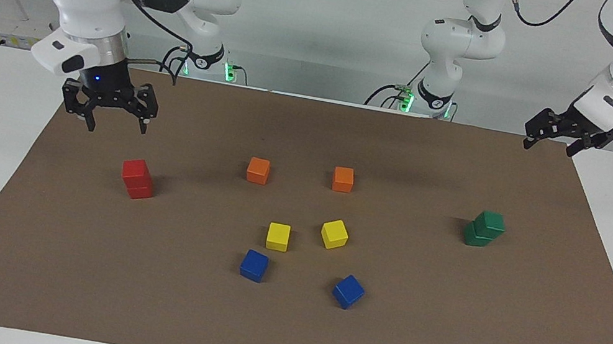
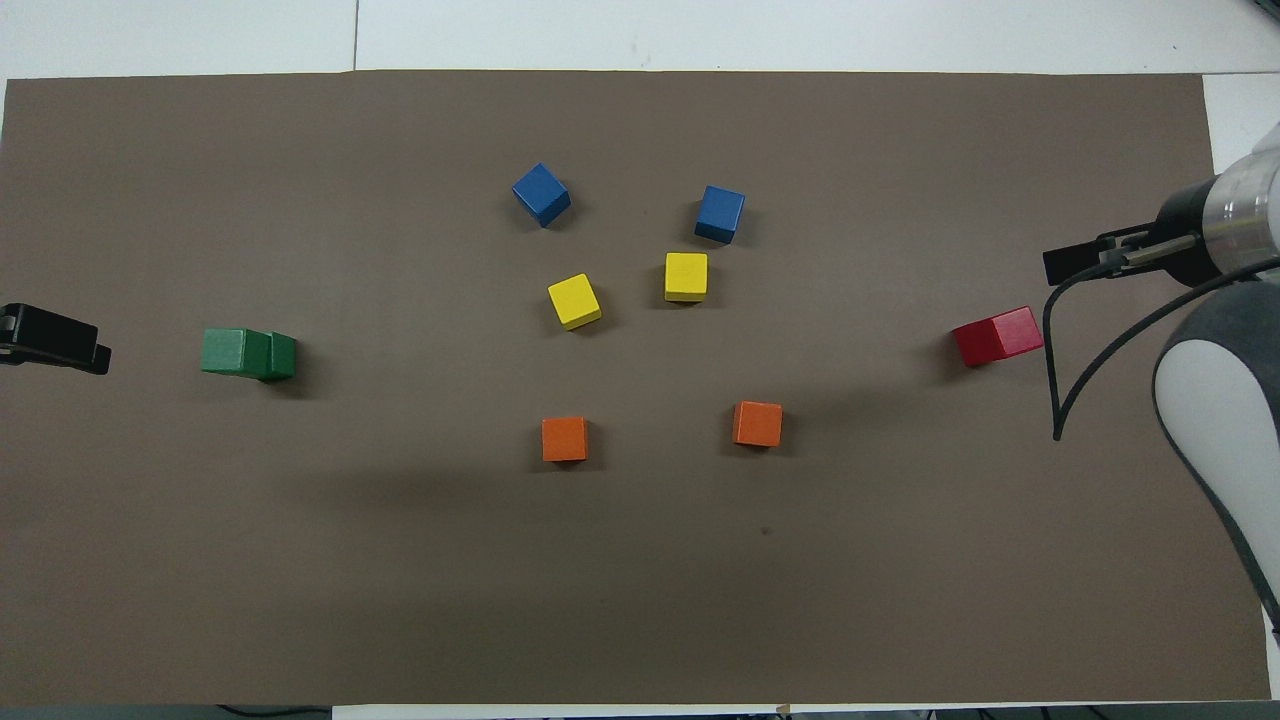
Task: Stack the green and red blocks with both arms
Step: 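Open the right gripper and withdraw it from the red stack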
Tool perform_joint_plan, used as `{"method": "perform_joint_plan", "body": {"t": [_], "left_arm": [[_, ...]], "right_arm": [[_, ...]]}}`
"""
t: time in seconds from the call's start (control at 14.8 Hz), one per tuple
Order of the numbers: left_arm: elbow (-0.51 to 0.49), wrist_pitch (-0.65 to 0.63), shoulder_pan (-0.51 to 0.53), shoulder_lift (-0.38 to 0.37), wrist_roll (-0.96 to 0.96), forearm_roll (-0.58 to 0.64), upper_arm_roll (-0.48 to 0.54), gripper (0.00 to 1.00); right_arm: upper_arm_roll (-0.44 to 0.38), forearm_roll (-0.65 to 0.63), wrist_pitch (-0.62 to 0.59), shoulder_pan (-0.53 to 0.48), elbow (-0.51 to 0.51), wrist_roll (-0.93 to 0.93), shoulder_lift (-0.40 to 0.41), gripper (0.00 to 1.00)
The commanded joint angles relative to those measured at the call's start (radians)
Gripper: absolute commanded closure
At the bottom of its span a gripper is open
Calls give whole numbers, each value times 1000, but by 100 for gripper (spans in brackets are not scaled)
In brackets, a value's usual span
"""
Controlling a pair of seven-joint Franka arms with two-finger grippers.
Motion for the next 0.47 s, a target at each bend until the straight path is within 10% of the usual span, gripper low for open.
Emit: {"method": "perform_joint_plan", "body": {"t": [0.0, 0.41], "left_arm": [[-36, 24, -6, -29, -5, -11, 7, 0], [-36, 24, -8, -29, -5, -11, 7, 0]], "right_arm": [[3, 12, -42, -4, 25, 12, 17, 0], [3, 47, -71, -9, 45, 27, 2, 0]]}}
